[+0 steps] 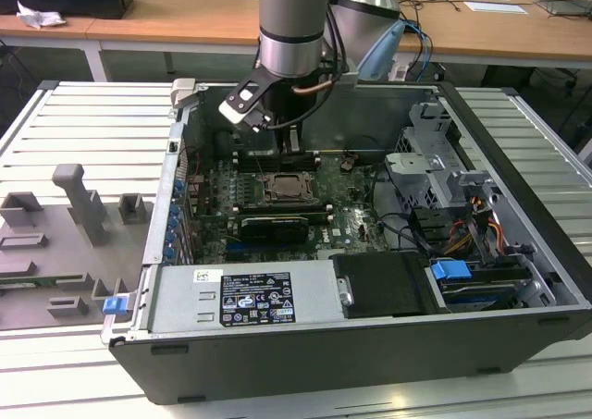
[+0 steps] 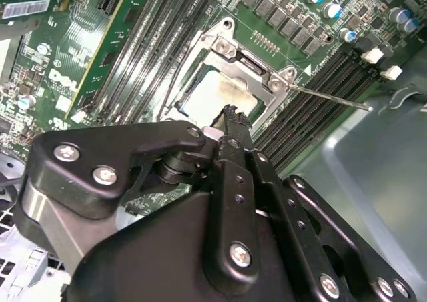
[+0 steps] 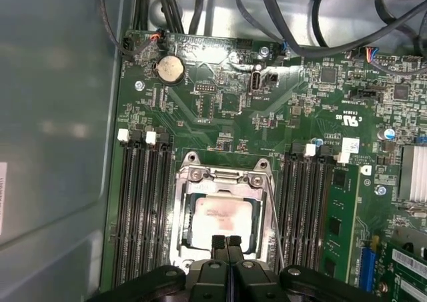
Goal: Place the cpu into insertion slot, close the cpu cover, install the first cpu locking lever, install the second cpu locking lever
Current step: 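Install the first cpu locking lever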
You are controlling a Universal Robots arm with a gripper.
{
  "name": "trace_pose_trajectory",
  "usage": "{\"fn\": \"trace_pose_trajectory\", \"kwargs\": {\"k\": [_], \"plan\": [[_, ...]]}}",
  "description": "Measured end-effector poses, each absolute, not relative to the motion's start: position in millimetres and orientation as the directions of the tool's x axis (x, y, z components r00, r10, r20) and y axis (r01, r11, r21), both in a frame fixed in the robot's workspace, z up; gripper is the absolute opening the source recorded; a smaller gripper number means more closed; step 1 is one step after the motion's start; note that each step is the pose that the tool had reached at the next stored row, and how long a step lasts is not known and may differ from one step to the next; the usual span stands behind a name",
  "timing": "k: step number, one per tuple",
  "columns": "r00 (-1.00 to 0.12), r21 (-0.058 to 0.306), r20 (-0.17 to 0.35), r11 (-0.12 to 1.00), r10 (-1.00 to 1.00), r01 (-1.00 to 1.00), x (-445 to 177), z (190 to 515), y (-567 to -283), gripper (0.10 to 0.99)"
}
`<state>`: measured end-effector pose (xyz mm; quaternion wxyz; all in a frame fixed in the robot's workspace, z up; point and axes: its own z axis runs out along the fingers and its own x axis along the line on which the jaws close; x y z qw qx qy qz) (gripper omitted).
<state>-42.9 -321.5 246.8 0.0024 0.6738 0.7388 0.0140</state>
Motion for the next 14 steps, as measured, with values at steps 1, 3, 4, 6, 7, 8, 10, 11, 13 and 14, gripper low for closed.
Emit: {"fn": "trace_pose_trajectory", "kwargs": {"k": [1, 3, 4, 6, 7, 8, 10, 11, 13, 14], "plan": [[-0.092, 0.024, 0.015, 0.092, 0.996, 0.996, -42.9, 248.8, -321.5, 0.106], [-0.095, 0.024, 0.015, 0.095, 0.995, 0.995, -42.9, 250.2, -321.5, 0.106], [-0.103, 0.024, 0.015, 0.102, 0.995, 0.994, -42.9, 250.2, -321.5, 0.106], [-0.131, 0.024, 0.015, 0.131, 0.991, 0.991, -42.9, 250.4, -321.5, 0.106], [-0.153, 0.024, 0.015, 0.152, 0.988, 0.988, -42.9, 250.3, -321.5, 0.106], [-0.168, 0.024, 0.015, 0.168, 0.986, 0.986, -42.9, 250.4, -321.5, 0.106], [-0.204, 0.024, 0.015, 0.204, 0.979, 0.979, -42.9, 250.3, -321.5, 0.106], [-0.216, 0.024, 0.015, 0.216, 0.976, 0.976, -42.9, 250.3, -321.5, 0.106], [-0.236, 0.024, 0.015, 0.236, 0.972, 0.972, -42.9, 250.3, -321.5, 0.106], [-0.243, 0.024, 0.015, 0.243, 0.970, 0.970, -42.9, 250.3, -321.5, 0.106]]}}
